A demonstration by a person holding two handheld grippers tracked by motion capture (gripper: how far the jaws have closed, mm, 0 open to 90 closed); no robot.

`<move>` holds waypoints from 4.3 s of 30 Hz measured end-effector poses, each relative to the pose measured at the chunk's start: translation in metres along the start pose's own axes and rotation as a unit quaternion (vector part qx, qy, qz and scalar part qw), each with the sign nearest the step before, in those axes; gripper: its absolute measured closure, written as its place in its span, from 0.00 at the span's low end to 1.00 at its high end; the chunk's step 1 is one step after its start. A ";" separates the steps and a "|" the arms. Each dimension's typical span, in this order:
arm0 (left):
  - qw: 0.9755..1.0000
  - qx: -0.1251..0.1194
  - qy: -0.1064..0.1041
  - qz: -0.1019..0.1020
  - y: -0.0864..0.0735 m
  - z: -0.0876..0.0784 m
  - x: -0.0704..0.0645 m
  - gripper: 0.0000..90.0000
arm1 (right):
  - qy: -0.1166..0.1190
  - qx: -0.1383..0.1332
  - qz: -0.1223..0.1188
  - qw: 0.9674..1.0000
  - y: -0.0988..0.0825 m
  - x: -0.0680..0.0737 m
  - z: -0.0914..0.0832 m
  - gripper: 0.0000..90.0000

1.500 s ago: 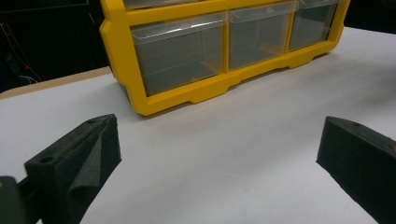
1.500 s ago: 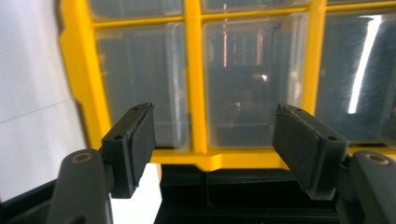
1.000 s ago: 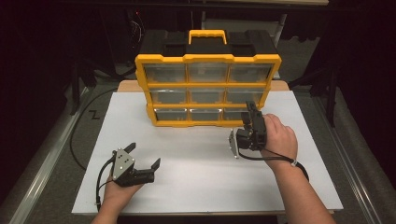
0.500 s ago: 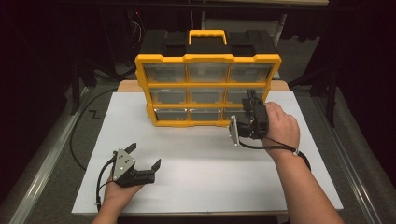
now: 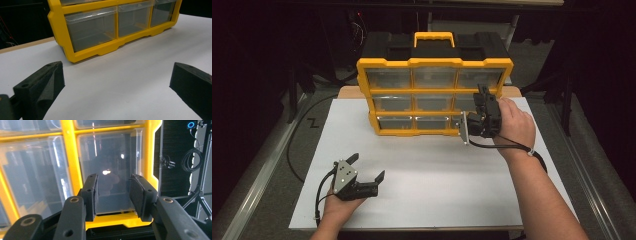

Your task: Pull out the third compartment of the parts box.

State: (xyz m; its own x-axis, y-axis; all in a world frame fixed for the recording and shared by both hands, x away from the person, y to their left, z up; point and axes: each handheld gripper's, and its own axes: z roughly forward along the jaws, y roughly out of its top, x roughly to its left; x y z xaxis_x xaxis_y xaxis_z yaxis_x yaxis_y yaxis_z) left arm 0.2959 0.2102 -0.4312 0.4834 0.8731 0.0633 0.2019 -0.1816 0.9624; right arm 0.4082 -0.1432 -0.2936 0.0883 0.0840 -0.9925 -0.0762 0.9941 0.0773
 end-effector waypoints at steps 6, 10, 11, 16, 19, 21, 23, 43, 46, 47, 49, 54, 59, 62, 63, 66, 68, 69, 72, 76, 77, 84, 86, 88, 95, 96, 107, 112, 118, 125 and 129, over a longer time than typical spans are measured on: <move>1.000 0.000 -0.002 0.001 0.000 0.000 -0.001 0.01 | -0.005 0.004 0.000 1.000 0.000 -0.010 0.008 0.73; 1.000 0.001 -0.002 0.000 0.000 0.000 0.000 0.01 | -0.008 0.007 -0.003 1.000 -0.001 -0.015 0.011 0.75; 1.000 0.001 -0.002 -0.001 0.000 0.000 0.000 0.01 | -0.010 0.005 -0.001 1.000 -0.001 -0.016 0.012 0.76; 1.000 -0.001 -0.002 -0.001 0.000 0.000 0.000 0.01 | -0.019 0.008 0.003 1.000 -0.001 -0.026 0.018 0.78; 1.000 0.000 -0.003 -0.001 0.000 0.000 0.000 0.01 | -0.019 0.009 -0.002 1.000 0.000 -0.028 0.022 0.80; 1.000 0.001 -0.002 -0.002 0.000 0.000 0.000 0.01 | -0.019 0.010 -0.002 1.000 0.000 -0.028 0.022 0.81; 1.000 -0.001 -0.003 -0.002 0.000 0.000 0.000 0.01 | -0.018 0.012 -0.001 1.000 0.000 -0.028 0.024 0.82; 1.000 0.000 -0.003 -0.004 -0.001 -0.001 -0.001 0.01 | -0.032 0.009 -0.020 0.999 0.005 -0.024 0.032 0.91; 1.000 -0.002 -0.004 -0.003 0.000 -0.001 -0.001 0.01 | -0.036 0.015 -0.027 0.999 0.004 -0.023 0.033 0.91; 1.000 -0.002 -0.004 -0.003 0.000 -0.001 -0.001 0.01 | -0.036 0.015 -0.027 0.999 0.004 -0.023 0.033 0.91; 1.000 -0.002 -0.006 -0.003 0.000 0.000 -0.001 0.01 | -0.042 0.016 -0.028 0.999 0.004 -0.021 0.034 0.93; 1.000 -0.001 -0.006 -0.005 0.000 -0.001 -0.001 0.01 | -0.043 0.017 -0.030 0.999 0.004 -0.022 0.034 0.93; 1.000 -0.002 -0.005 -0.004 0.000 -0.001 -0.002 0.01 | -0.042 0.018 -0.028 0.999 0.004 -0.022 0.031 0.94; 1.000 -0.002 -0.005 -0.004 0.000 -0.001 -0.002 0.01 | -0.043 0.015 -0.032 0.998 0.004 -0.022 0.030 0.94; 1.000 -0.001 -0.005 -0.004 0.000 0.000 -0.001 0.01 | -0.045 0.014 -0.032 0.998 0.003 -0.022 0.027 0.94; 1.000 -0.001 -0.006 -0.004 0.000 0.000 -0.001 0.01 | -0.048 0.011 -0.031 0.998 0.002 -0.022 0.023 0.94; 1.000 -0.002 -0.006 -0.002 0.000 -0.001 -0.002 0.01 | -0.048 0.009 -0.029 0.998 0.002 -0.022 0.018 0.94; 1.000 -0.002 -0.006 -0.002 0.000 -0.001 -0.002 0.01 | -0.048 0.009 -0.029 0.998 0.002 -0.022 0.018 0.94; 1.000 -0.001 -0.007 -0.003 0.000 0.000 -0.002 0.01 | -0.047 0.007 -0.029 0.998 0.002 -0.023 0.011 0.94; 1.000 -0.001 -0.007 -0.002 0.000 0.000 -0.002 0.01 | -0.048 0.006 -0.029 0.998 0.001 -0.024 0.001 0.94; 1.000 -0.001 -0.007 -0.002 0.000 0.000 -0.002 0.01 | -0.048 0.006 -0.029 0.998 0.001 -0.024 0.001 0.94; 1.000 -0.002 -0.006 -0.002 0.000 0.000 -0.002 0.01 | -0.046 0.002 -0.030 0.998 0.000 -0.023 -0.007 0.94; 1.000 -0.003 -0.005 -0.002 0.000 0.000 -0.002 0.01 | -0.047 0.002 -0.029 0.998 0.000 -0.022 -0.007 0.93; 1.000 -0.003 -0.005 -0.002 0.000 0.000 -0.002 0.01 | -0.047 0.001 -0.029 0.998 0.000 -0.022 -0.007 0.93; 1.000 -0.002 -0.005 -0.002 0.000 0.000 -0.002 0.01 | -0.025 -0.001 -0.029 0.999 0.000 -0.026 -0.008 0.82; 1.000 -0.003 -0.005 -0.002 0.000 0.000 -0.002 0.01 | -0.022 0.000 -0.030 0.999 -0.001 -0.026 -0.008 0.81; 1.000 -0.001 -0.004 -0.002 0.000 0.000 -0.002 0.01 | 0.011 0.010 -0.028 0.999 -0.002 -0.036 -0.003 0.66; 1.000 -0.001 -0.004 -0.002 0.000 0.001 -0.002 0.01 | 0.019 0.009 -0.036 0.999 -0.001 -0.040 -0.001 0.66; 1.000 -0.001 -0.003 -0.002 0.000 0.001 -0.002 0.01 | 0.029 0.006 -0.041 0.999 -0.001 -0.041 0.002 0.70; 1.000 -0.001 -0.003 -0.003 0.000 0.000 -0.001 0.01 | 0.021 0.012 -0.037 0.999 -0.001 -0.039 0.003 0.82; 1.000 -0.001 -0.002 -0.004 0.000 0.000 -0.001 0.01 | 0.013 0.011 -0.042 0.999 0.000 -0.041 0.002 0.89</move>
State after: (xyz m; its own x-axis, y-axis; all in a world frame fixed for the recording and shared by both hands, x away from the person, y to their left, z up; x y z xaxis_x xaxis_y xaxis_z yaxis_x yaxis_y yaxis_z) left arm 0.2953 0.2089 -0.4318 0.4856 0.8725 0.0539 0.2041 -0.1732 0.9635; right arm 0.4068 -0.1466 -0.2531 0.0682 -0.0011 -0.9977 -0.0479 0.9988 -0.0044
